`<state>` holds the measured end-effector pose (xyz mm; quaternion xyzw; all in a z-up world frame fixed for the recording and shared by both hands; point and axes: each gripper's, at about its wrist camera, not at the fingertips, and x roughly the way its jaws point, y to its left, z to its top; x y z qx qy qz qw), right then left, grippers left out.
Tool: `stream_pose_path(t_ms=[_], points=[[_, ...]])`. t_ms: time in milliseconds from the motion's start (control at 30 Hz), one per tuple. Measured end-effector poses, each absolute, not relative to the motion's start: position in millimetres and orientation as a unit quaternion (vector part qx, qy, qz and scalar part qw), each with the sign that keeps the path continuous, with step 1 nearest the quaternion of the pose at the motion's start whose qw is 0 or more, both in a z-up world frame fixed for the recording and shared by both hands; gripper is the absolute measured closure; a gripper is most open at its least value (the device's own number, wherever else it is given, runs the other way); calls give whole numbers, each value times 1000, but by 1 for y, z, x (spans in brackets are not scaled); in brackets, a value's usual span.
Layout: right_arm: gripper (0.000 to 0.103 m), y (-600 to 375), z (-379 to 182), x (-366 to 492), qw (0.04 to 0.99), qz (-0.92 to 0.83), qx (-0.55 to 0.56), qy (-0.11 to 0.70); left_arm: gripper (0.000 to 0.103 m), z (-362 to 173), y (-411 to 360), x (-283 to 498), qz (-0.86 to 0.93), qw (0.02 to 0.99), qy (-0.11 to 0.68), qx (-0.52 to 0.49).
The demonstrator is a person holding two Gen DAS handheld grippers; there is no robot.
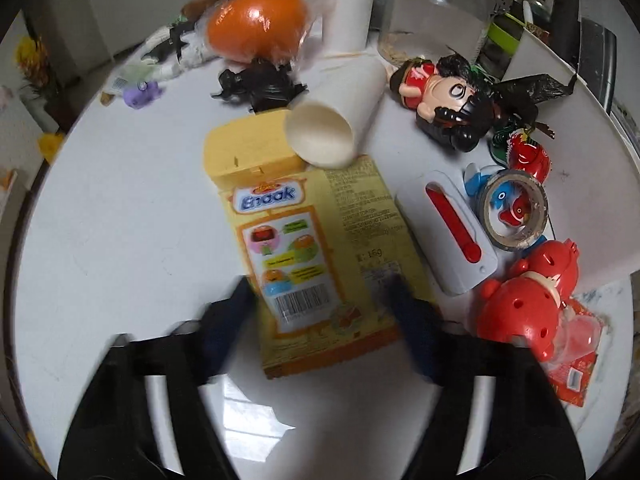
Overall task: Collect trash
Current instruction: 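Grasp the blue dental floss box with the right gripper while the left grasps the Enaak bag, then carry floss box and Enaak bag to the cardboard box and release both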
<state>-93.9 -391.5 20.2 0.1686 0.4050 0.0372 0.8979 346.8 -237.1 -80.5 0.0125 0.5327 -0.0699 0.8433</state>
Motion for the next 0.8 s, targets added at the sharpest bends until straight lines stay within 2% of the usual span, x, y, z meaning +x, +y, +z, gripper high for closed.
stream_pose_path(t_ms=[33, 67, 200, 433, 633, 800], points=[[41, -391, 21, -93, 899, 37, 169, 403, 58, -80, -233, 347, -76, 842, 534, 0], [41, -390, 23, -92, 899, 38, 170, 401, 63, -78, -227, 347, -83, 841, 535, -18], [41, -382, 24, -88, 900, 46, 169, 400, 68, -73, -200, 334, -104, 839, 533, -43], [41, -348, 32, -79, 901, 75, 150, 400, 69, -38, -142, 245, -163, 844, 508, -46], [41, -304, 40, -79, 896, 111, 122, 411, 69, -3, -64, 103, -209, 841, 499, -11], [41, -255, 41, -100, 874, 172, 78, 448, 69, 18, -22, -18, -244, 818, 520, 34]])
